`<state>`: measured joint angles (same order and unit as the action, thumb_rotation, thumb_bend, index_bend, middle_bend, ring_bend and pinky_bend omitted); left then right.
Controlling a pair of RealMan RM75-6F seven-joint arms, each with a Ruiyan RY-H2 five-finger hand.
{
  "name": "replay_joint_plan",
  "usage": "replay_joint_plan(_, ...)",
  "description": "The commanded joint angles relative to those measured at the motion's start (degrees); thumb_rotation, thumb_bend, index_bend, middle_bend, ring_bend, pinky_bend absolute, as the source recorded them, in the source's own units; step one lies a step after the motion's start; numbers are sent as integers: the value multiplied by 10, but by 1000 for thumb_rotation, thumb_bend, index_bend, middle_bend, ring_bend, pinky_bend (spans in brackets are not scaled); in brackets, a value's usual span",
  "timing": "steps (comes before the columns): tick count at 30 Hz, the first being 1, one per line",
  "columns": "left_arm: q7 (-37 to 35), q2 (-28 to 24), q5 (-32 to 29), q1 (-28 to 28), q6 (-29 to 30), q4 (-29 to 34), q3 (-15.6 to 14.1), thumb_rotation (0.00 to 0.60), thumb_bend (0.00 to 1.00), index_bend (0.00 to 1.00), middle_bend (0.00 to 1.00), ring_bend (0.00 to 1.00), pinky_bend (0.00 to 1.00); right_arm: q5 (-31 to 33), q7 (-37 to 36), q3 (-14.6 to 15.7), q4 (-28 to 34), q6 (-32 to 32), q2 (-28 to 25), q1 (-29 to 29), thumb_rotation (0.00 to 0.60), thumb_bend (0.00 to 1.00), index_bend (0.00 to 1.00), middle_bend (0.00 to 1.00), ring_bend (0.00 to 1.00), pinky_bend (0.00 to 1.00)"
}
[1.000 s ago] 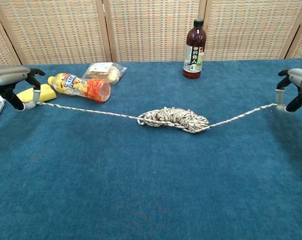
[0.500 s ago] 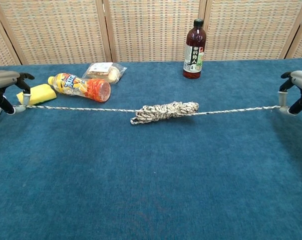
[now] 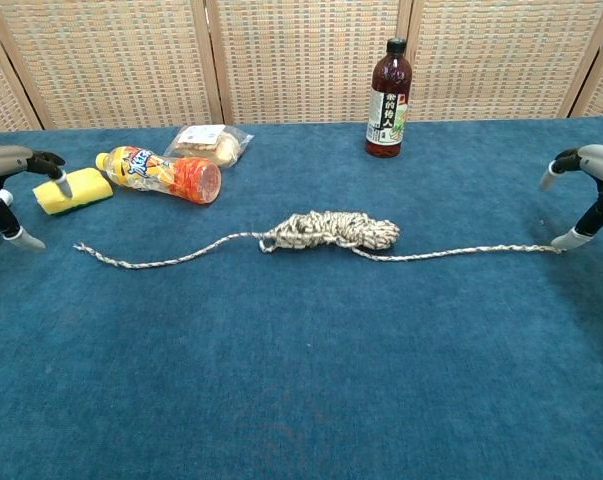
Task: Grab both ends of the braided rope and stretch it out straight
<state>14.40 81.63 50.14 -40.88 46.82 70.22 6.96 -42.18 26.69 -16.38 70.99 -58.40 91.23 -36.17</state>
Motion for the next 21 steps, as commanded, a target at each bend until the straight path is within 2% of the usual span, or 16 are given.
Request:
replay_joint_plan(1,-38,-26,32,21,33,32,13,600,0,0,0,0,0,-27,-27,-5,25,-20,-13,11,600,0,0,0,0,0)
replay_joint_plan(8,-101,-99,80,82,125,118,22,600,0,0,0,0,0,-120,-101,6,94,-76,-60,49,600,0,0,0,0,0)
replay_joint_plan(11,-109,-127,102,129,195,156,12,600,0,0,0,0,0,-202,-155,35,124,-106,-96,80,600,0,0,0,0,0)
replay_joint_plan(15,-38,-147,122,193,308,216,-19,600,0,0,0,0,0,-333,-192,100,124,-171,-132,120,600,0,0,0,0,0)
replay_joint_plan(18,-29,-159,144,240,372,269,-42,600,0,0,0,0,0,-385,-217,131,139,-219,-149,153,600,0,0,0,0,0)
replay_joint_plan(21,-31,-162,179,276,419,297,-65,600,0,0,0,0,0,-419,-218,149,150,-272,-154,186,600,0,0,0,0,0)
